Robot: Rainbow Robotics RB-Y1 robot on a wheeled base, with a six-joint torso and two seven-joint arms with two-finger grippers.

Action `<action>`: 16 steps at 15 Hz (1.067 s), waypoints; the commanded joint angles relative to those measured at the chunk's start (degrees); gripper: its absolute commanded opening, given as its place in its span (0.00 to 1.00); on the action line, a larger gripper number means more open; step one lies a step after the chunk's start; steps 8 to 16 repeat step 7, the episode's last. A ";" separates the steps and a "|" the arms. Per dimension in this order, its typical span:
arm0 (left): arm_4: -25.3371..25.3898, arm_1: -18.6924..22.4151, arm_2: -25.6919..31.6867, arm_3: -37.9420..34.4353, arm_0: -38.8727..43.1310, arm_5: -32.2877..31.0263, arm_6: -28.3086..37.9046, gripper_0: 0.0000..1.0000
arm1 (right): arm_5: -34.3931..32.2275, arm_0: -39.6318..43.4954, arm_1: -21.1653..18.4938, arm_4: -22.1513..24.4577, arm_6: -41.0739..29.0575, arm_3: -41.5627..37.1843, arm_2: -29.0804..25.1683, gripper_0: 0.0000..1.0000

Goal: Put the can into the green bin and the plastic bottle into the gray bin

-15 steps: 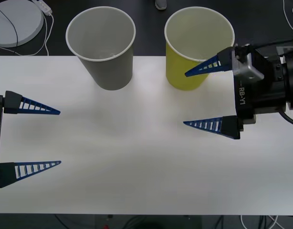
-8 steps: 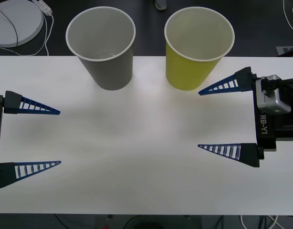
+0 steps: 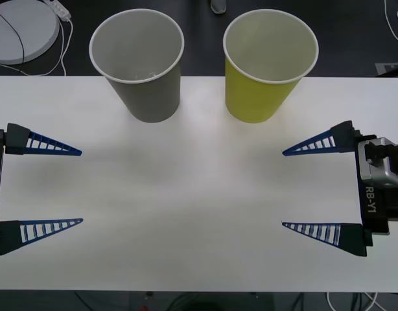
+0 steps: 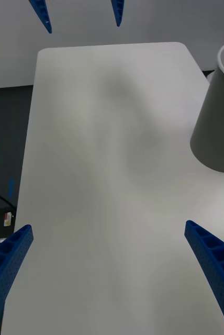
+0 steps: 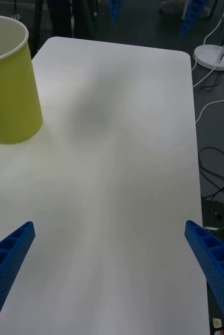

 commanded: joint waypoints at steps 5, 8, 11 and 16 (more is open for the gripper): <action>0.00 0.00 0.00 0.00 0.00 0.00 0.00 1.00 | -0.10 1.23 -0.02 -0.04 0.82 0.53 0.00 1.00; 0.00 0.00 0.00 0.00 0.00 0.00 0.00 1.00 | -0.10 1.23 -0.02 -0.04 0.90 0.53 0.00 1.00; 0.00 0.00 0.00 0.00 0.00 0.00 0.00 1.00 | -0.10 1.23 -0.02 -0.04 0.90 0.53 0.00 1.00; 0.00 0.00 0.00 0.00 0.00 0.00 0.00 1.00 | -0.10 1.23 -0.02 -0.04 0.90 0.53 0.00 1.00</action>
